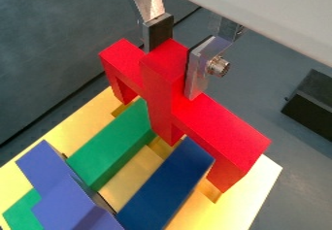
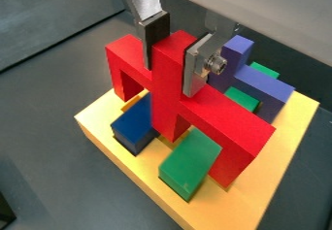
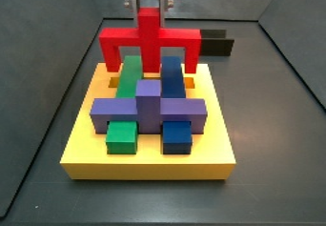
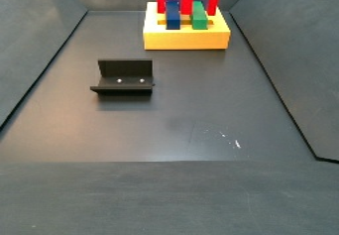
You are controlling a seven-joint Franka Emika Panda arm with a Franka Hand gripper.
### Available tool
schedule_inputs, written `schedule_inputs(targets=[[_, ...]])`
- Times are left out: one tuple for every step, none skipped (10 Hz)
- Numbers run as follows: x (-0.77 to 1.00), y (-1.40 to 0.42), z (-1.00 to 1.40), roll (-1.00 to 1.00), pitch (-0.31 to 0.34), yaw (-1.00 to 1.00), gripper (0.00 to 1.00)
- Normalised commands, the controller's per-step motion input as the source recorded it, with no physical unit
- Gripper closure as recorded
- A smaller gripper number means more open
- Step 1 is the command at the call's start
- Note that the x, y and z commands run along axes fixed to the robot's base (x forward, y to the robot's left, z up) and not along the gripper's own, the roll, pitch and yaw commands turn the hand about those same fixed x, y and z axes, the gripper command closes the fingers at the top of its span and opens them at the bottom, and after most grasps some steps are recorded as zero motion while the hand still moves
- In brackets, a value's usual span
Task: Pick up the red object. Move up. Place the red object on the fixture. Regrasp the red object. Move to above the board. Insert the red object.
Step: Insert the red object.
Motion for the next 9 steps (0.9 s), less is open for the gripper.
schedule_inputs(targets=[[0.00, 0.00, 0.00, 0.03, 0.000, 0.06, 1.00], [0.00, -0.03, 0.00, 0.02, 0.000, 0.10, 1.00], [0.07, -0.09, -0.06, 0.00, 0.000, 0.11, 1.00], [0.22, -0.11, -0.11, 0.00, 0.000, 0.05, 1.00], [0.20, -0.03, -0.05, 0.00, 0.000, 0.01, 1.00], [0.08, 0.00, -0.01, 0.00, 0.000, 0.00, 1.00], [0.00, 0.00, -0.09, 0.02, 0.000, 0.00, 1.00], [-0.11, 0.00, -0.17, 0.08, 0.000, 0.00, 1.00], [-0.24, 0.01, -0.14, 0.06, 0.000, 0.00, 1.00]])
